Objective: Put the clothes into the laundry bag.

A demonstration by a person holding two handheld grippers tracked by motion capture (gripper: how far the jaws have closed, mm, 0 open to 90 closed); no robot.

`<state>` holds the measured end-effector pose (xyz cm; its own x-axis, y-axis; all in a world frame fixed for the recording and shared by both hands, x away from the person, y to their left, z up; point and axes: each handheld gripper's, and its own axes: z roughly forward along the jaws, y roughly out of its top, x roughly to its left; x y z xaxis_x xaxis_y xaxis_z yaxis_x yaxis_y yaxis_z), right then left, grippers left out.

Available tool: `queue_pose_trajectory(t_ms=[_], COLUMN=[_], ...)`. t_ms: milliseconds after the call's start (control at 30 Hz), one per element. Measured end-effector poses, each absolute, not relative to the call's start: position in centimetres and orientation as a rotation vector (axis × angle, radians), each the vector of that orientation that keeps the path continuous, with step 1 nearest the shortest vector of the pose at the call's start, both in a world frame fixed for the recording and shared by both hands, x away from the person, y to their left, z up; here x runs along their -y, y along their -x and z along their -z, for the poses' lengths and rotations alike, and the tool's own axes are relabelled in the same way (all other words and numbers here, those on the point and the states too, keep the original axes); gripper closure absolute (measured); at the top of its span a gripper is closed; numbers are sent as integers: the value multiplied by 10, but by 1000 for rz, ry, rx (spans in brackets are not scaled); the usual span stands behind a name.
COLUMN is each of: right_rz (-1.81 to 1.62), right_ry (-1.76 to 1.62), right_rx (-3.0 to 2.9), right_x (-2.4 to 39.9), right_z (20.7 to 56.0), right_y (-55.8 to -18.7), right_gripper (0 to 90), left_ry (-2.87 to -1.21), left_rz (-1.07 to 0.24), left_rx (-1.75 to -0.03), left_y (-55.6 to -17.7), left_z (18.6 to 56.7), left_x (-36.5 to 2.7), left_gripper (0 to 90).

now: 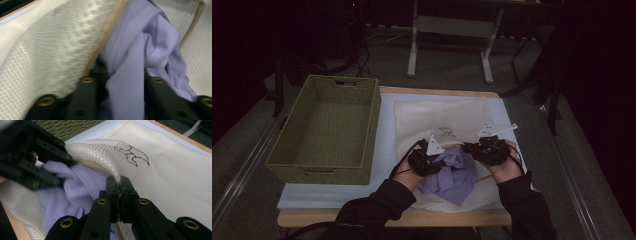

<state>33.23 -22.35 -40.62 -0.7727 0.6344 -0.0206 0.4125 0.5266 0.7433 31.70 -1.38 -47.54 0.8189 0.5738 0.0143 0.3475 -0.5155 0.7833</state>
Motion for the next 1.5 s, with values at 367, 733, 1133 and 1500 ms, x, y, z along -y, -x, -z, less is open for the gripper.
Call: queue_pose_trajectory(t_ms=[367,733,1133,1500], right_rz=[-1093,-1103,-1098,-1103], right_ry=[-888,-895,-887,-895], right_rx=[-2486,-2487,-2495,-2498], right_x=[226,224,222,223], right_z=[408,410,410,411], right_y=[-334,-334,-333,-333], right_gripper=[874,874,874,874], left_ry=[-2149,-2154,-2223,-2360], left_rz=[-289,-286,-246,-310], left_rx=[-581,-550,-570,-439], left_y=[-289,-259,-270,-265], left_z=[460,467,507,526], left_x=[3,-14,14,49], left_gripper=[306,216,208,176])
